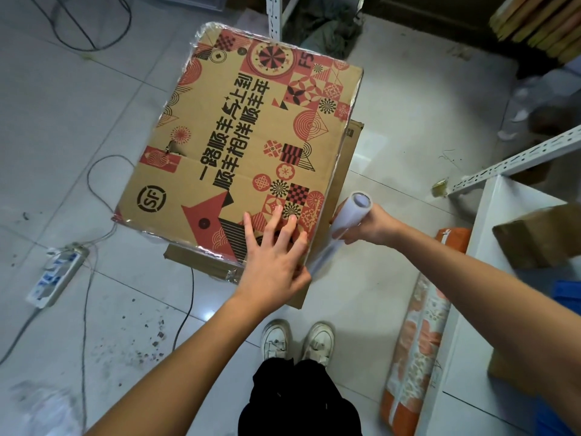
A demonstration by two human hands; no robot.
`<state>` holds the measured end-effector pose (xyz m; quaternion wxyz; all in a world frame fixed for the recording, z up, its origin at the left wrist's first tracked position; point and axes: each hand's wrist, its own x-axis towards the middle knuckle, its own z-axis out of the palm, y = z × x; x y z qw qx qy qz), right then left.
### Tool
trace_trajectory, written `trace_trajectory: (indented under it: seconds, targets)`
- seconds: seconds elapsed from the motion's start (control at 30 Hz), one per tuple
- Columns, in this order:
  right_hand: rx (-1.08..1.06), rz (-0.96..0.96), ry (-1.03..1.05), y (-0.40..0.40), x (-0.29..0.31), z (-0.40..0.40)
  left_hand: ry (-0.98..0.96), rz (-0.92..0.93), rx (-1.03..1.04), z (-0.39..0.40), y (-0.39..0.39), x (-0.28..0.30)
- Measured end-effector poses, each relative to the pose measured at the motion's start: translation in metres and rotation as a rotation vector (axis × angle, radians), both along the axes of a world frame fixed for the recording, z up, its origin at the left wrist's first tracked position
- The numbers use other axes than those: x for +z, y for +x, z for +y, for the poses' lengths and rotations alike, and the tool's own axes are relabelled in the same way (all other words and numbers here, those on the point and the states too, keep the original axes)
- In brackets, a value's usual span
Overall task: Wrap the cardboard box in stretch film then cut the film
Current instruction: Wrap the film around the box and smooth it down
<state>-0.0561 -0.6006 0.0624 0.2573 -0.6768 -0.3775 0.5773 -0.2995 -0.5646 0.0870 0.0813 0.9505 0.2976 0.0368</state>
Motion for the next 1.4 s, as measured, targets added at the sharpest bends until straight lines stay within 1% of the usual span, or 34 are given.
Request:
trace_trajectory:
  seconds: [0.17,0.37,0.47,0.5,0.57,0.63,0.7,0.8,0.9,1.0,1.13,1.3,1.4]
  targets:
    - [0.027,-0.026,0.01,0.003,0.001,0.002,-0.01,0.042,-0.008,0.0,0.002,0.001]
    - [-0.075,-0.074,0.042,-0.005,-0.001,-0.005,-0.025,0.056,-0.015,0.005,0.0,0.006]
    - [-0.148,-0.078,0.017,-0.013,-0.003,-0.008,-0.054,0.082,-0.009,0.005,0.002,0.007]
    - [-0.141,-0.073,0.014,-0.015,-0.002,-0.009,-0.056,0.089,-0.008,0.004,0.002,0.007]
    - [-0.056,-0.072,0.043,-0.017,0.0,-0.01,-0.039,0.103,-0.029,0.003,0.002,0.006]
    - [0.039,-0.124,0.05,-0.021,0.003,-0.008,-0.005,0.124,-0.058,0.004,0.001,0.005]
    - [0.056,-0.162,0.063,-0.021,0.005,-0.004,0.01,0.138,-0.059,0.006,0.002,0.007]
    - [-0.009,-0.169,0.062,-0.015,0.007,-0.002,0.012,0.107,-0.036,0.014,-0.003,0.014]
    - [-0.024,-0.168,0.047,-0.011,0.016,-0.005,0.013,-0.002,-0.023,0.027,-0.017,0.021]
    - [0.006,-0.113,0.059,-0.019,0.03,-0.003,-0.067,-0.101,0.004,0.041,-0.031,0.032]
    - [0.033,-0.057,0.11,-0.031,0.052,0.012,-0.221,-0.163,0.027,0.062,-0.049,0.047]
    - [-0.003,-0.037,0.189,-0.059,0.07,0.043,-0.387,-0.275,0.065,0.097,-0.081,0.072]
    - [0.07,-0.047,0.231,-0.077,0.084,0.069,-0.524,-0.352,0.087,0.122,-0.103,0.086]
